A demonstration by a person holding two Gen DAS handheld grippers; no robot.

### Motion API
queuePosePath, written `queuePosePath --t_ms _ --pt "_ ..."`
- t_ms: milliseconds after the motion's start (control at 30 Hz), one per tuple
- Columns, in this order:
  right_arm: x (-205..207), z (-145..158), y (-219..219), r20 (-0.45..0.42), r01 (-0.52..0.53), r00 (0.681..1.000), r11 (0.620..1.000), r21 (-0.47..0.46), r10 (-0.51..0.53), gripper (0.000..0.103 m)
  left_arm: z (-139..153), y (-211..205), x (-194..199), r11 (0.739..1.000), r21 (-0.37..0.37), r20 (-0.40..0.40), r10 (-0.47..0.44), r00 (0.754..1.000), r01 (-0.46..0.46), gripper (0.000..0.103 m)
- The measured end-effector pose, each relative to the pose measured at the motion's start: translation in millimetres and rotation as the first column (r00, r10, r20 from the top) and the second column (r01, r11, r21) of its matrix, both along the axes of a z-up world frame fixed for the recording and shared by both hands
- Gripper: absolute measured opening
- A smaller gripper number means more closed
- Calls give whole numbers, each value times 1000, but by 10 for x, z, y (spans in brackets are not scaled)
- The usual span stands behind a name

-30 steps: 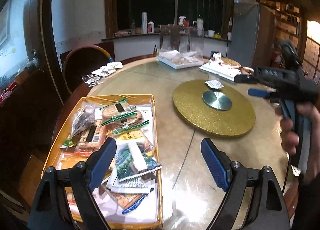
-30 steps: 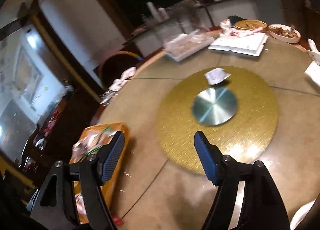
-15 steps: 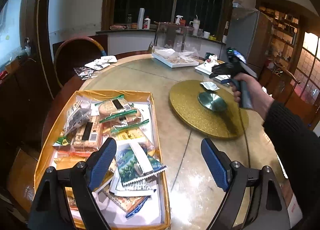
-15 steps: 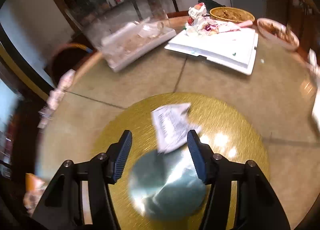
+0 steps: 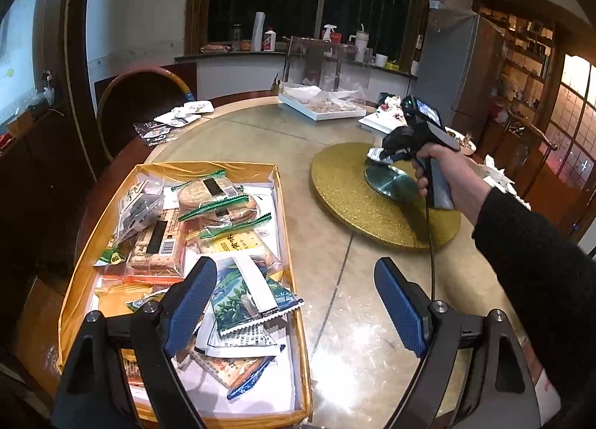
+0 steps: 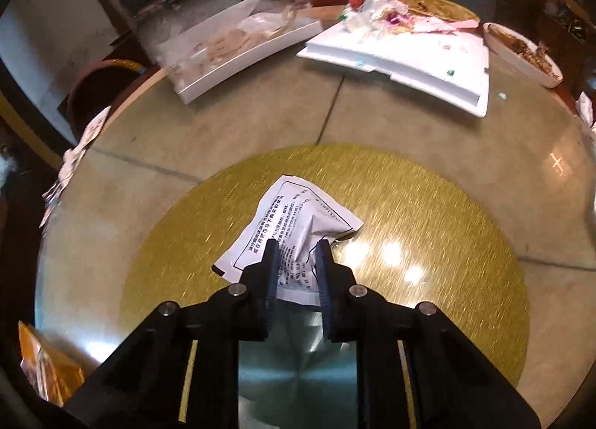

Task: Organize snacks
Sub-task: 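Carry the white sachet with right tool over the tray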

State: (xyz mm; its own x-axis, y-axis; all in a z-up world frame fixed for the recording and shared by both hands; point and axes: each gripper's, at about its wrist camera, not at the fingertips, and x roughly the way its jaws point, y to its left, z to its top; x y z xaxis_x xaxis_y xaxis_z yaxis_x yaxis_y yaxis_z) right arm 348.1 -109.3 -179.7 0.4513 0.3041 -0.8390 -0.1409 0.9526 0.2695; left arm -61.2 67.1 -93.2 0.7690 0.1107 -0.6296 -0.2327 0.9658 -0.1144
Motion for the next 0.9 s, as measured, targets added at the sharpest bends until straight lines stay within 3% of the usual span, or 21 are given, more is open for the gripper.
queuePosePath --t_ms 100,267,400,500,700,767,900 --pt "-406 -14 24 -15 -37 999 998 47 38 20 12 -5 -26 1000 -18 4 12 1000 -12 87" --pt "-1647 18 136 9 -193 981 980 46 192 20 -22 -23 2 995 -102 -10 -7 1000 6 87" --pt "-2663 14 -32 38 -302 953 951 62 300 20 -107 -132 64 979 -192 -31 -74 997 67 87" --pt "-3178 3 -175 54 -358 933 931 72 355 20 -197 -305 94 961 -240 -51 -151 987 134 86" --pt "-3815 -62 -437 84 -451 892 885 119 443 20 -504 -681 143 927 -315 -140 -260 955 206 80" --pt "-3898 -100 -531 84 -461 887 874 152 454 21 -619 -770 140 916 -332 -174 -293 940 224 71" --pt "-4054 -131 -600 120 -494 869 850 181 479 22 -817 -909 131 894 -378 -220 -339 915 241 66"
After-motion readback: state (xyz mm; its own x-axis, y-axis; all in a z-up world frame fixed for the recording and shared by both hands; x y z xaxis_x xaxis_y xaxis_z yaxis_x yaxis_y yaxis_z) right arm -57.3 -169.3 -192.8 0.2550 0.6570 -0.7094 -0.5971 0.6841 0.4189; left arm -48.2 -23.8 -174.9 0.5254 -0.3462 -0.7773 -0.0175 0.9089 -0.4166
